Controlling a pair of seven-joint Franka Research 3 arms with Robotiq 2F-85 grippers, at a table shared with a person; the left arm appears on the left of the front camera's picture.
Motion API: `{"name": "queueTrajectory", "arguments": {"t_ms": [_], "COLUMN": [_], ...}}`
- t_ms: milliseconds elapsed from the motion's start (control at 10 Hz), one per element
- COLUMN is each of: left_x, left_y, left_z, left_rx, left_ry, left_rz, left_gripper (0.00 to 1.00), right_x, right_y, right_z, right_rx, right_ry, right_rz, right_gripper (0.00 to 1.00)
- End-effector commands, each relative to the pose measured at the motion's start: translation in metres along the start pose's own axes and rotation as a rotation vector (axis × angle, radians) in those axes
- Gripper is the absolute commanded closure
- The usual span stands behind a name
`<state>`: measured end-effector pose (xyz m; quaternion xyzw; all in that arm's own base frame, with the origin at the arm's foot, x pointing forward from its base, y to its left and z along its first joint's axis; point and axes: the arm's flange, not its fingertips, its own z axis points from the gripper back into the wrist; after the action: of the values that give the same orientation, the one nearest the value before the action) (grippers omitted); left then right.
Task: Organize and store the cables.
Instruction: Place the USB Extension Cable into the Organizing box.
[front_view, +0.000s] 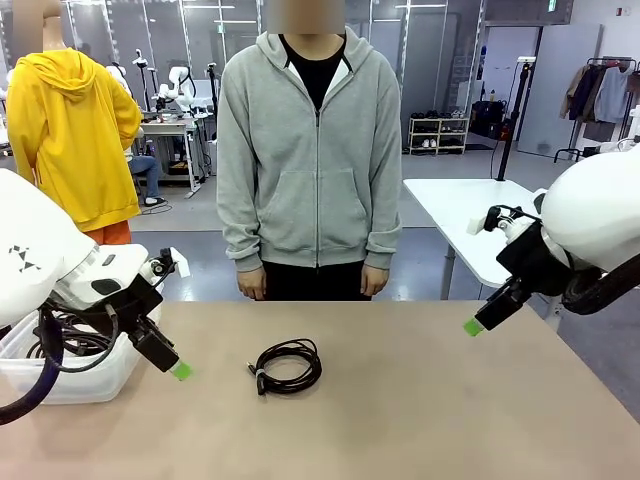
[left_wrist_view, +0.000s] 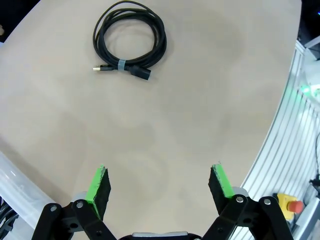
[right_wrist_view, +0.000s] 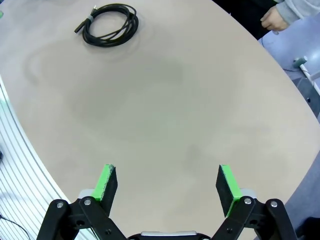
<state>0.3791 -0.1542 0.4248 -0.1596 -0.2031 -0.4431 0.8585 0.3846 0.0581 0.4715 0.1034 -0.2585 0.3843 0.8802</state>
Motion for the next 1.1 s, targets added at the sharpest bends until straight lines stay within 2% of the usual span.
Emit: {"name": "queueTrajectory", "arguments": {"t_ms": [0, 100, 200, 400, 500, 600, 800, 900, 1000], "left_x": [0.001, 0.000, 0.020, 0.064, 0.081, 0.096, 0.122, 0.129, 0.133], "left_y": [-0.004, 0.000, 0.001, -0.013, -0.017, -0.021, -0.033, -0.035, -0.035], "left_z": [0.002, 0.000, -0.013, -0.036, -0.045, -0.055, -0.090, -0.104, -0.117], "left_rx": [-0.013, 0.000, 0.054, 0.067, 0.081, 0.127, 0.182, 0.263, 0.286], "left_ry": [0.015, 0.000, -0.034, 0.037, 0.067, 0.080, 0.148, 0.169, 0.193], "left_rz": [0.005, 0.000, 0.166, 0.318, 0.355, 0.387, 0.393, 0.423, 0.458], "left_gripper": [0.00, 0.00, 0.00, 0.00, 0.00, 0.00, 0.00, 0.00, 0.00], "right_x": [0.000, -0.015, -0.041, -0.093, -0.113, -0.128, -0.151, -0.159, -0.166], "right_y": [0.000, -0.015, -0.029, -0.039, -0.039, -0.044, -0.081, -0.084, -0.085], "right_z": [0.001, 0.032, 0.057, 0.090, 0.098, 0.102, 0.103, 0.098, 0.095], "right_rx": [-0.005, 0.006, 0.114, 0.086, 0.044, 0.014, 0.059, 0.062, 0.069], "right_ry": [-0.001, -0.084, -0.132, -0.222, -0.236, -0.242, -0.322, -0.346, -0.397], "right_rz": [0.002, 0.060, 0.129, 0.214, 0.273, 0.272, 0.125, 0.152, 0.180], "right_gripper": [0.00, 0.00, 0.00, 0.00, 0.00, 0.00, 0.00, 0.00, 0.00]}}
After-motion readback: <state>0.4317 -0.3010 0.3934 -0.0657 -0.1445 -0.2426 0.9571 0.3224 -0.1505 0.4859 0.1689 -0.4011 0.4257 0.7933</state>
